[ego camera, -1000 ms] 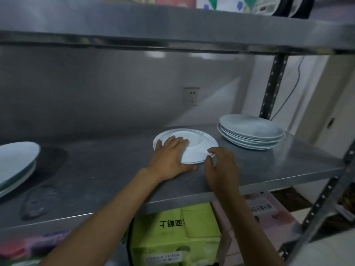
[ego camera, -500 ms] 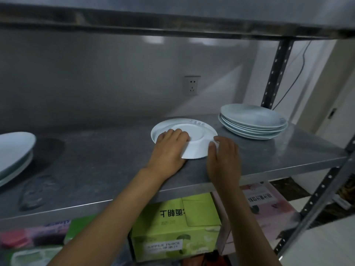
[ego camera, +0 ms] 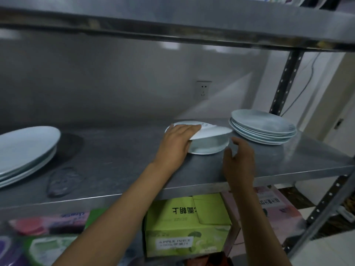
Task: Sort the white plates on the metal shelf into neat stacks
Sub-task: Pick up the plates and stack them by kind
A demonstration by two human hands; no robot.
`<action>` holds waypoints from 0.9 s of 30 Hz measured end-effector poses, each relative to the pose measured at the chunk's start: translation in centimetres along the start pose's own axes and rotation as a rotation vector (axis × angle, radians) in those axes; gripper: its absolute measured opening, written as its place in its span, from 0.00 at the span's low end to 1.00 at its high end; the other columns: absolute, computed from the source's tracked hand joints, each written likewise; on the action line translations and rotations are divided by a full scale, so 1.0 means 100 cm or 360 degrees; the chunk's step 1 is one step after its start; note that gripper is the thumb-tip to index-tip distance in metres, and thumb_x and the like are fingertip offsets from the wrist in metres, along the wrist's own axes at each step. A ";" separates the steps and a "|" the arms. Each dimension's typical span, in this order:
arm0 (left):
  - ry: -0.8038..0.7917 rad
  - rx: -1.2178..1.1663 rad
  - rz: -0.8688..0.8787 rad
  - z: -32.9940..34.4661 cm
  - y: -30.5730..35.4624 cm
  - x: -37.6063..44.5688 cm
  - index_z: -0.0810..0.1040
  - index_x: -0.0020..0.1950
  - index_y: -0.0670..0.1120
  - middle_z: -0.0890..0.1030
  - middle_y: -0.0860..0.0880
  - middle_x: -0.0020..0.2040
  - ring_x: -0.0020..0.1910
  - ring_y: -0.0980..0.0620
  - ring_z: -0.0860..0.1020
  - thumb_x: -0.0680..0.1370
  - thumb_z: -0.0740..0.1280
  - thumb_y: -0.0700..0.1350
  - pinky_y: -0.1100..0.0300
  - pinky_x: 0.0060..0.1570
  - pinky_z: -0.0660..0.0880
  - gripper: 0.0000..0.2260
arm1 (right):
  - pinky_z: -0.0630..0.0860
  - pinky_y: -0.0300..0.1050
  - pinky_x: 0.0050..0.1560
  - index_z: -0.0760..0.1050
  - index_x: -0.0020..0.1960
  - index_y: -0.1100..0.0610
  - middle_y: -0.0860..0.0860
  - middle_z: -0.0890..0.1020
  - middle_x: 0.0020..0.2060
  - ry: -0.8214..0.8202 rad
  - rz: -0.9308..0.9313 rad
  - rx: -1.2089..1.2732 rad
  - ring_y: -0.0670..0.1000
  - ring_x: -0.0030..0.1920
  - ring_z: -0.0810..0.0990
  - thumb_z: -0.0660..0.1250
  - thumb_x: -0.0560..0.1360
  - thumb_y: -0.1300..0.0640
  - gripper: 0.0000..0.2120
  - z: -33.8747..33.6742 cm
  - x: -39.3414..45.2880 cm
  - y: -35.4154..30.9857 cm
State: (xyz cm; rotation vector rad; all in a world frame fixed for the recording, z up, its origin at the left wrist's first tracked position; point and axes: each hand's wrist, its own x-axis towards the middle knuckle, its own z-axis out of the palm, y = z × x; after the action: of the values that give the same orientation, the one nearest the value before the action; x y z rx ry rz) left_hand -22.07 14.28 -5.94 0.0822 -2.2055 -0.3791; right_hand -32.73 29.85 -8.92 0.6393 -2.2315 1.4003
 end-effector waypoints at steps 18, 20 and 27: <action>0.1374 -0.0885 -0.1023 -0.177 -0.013 -0.051 0.78 0.46 0.50 0.82 0.54 0.41 0.40 0.58 0.81 0.81 0.62 0.45 0.64 0.39 0.76 0.07 | 0.72 0.29 0.44 0.71 0.62 0.51 0.43 0.81 0.46 -0.0710 -0.0041 0.0857 0.44 0.48 0.80 0.63 0.78 0.50 0.14 0.085 -0.056 -0.171; 0.1430 -0.0926 -0.1099 -0.199 -0.019 -0.060 0.78 0.47 0.50 0.83 0.53 0.42 0.41 0.58 0.82 0.81 0.61 0.45 0.65 0.38 0.77 0.07 | 0.75 0.35 0.45 0.72 0.58 0.49 0.44 0.83 0.46 -0.0855 -0.0059 0.1007 0.42 0.47 0.82 0.64 0.78 0.54 0.08 0.099 -0.064 -0.192; 0.1193 -0.0155 -0.1434 -0.289 -0.049 -0.100 0.68 0.53 0.46 0.75 0.53 0.41 0.40 0.52 0.76 0.77 0.60 0.43 0.60 0.36 0.75 0.05 | 0.69 0.31 0.29 0.77 0.55 0.56 0.45 0.82 0.34 -0.1197 0.0027 0.1356 0.38 0.24 0.74 0.63 0.78 0.64 0.09 0.145 -0.096 -0.261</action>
State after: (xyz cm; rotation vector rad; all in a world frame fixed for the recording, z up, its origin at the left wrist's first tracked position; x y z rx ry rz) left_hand 6.37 4.61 1.50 1.0099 -1.2968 -0.7864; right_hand -11.34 8.15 -1.63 1.6457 -2.0021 2.4276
